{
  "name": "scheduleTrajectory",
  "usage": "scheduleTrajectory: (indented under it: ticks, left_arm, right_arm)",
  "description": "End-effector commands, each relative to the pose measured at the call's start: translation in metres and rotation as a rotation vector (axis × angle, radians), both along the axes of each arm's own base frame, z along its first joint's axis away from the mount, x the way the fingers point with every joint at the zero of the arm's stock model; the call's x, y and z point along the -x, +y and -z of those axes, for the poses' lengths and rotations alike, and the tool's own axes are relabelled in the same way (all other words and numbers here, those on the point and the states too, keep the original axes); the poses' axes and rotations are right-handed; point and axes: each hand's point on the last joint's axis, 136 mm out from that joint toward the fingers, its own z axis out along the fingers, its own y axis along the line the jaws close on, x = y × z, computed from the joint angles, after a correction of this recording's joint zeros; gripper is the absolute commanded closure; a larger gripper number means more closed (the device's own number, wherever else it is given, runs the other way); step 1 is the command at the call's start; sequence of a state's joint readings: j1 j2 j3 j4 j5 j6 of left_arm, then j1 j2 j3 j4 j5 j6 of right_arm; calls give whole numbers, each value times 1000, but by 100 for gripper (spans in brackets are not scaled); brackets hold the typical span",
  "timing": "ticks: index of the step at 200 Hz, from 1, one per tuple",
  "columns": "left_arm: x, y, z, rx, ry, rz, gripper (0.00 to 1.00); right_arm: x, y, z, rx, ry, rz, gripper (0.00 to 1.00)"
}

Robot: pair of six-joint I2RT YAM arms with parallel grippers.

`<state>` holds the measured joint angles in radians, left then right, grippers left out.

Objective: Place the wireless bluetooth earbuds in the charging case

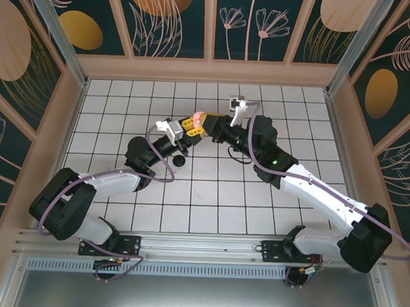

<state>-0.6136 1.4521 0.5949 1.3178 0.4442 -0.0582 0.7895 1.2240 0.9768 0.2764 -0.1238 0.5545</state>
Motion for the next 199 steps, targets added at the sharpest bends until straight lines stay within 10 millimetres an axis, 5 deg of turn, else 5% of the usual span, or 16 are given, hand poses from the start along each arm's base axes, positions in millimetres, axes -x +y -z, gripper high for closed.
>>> scheduleTrajectory:
  ticks: [1, 40, 78, 121, 152, 180, 199]
  left_arm:
    - [11, 3, -40, 75, -95, 22, 100]
    - [10, 3, -37, 69, -85, 23, 100]
    - [11, 2, -34, 66, -80, 25, 100]
    - [14, 4, -23, 56, -71, 30, 100]
    - [18, 2, -10, 29, -48, 56, 100]
    - [21, -3, 4, -6, -12, 88, 100]
    - [23, -4, 11, -21, 7, 104, 100]
  right_arm:
    - [11, 3, 24, 67, 40, -24, 77]
    - [9, -16, -16, 16, -14, 51, 41]
    - [15, -36, -53, -11, -61, 87, 33]
    - [7, -50, -52, 42, -16, 127, 33]
    - [-12, -52, -35, 129, 71, 127, 44]
    - [-26, -44, -22, 219, 133, 89, 72]
    - [-35, -38, -15, 280, 165, 67, 83]
